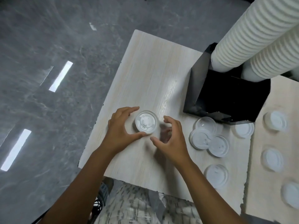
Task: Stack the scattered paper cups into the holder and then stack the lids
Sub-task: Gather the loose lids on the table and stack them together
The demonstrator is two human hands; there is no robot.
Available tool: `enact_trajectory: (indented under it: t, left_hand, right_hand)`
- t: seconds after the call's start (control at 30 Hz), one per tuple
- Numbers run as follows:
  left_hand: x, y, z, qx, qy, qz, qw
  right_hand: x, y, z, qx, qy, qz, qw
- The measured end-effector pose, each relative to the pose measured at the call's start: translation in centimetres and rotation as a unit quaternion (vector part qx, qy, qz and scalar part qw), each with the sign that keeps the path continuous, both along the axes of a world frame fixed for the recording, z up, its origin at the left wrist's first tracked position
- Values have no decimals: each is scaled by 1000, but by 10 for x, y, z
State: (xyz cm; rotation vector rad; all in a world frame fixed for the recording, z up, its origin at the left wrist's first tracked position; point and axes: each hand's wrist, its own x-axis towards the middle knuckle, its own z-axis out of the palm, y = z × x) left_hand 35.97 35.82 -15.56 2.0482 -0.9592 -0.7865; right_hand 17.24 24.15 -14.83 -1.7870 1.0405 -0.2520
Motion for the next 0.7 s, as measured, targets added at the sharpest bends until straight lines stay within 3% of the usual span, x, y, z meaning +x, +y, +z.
enact_trajectory:
  t: [0.13,0.3,0.53,0.7]
  left_hand:
    - [-32,-10,23,-46,-32,5,998]
    - [-95,-43,30,-78,11,-69,994]
    - [-154,-87,1,-15,37,-100,994]
    - [-169,-98,-8,38,64,-70,995]
  right_hand:
    - [-47,3,19,-57,-6,-86,995]
    - [-109,-12,21,-92,27,-151,984]
    - [-140,-45,-7,-118,139,-44,982]
    - [-133,-56,-17,-159,158,3,975]
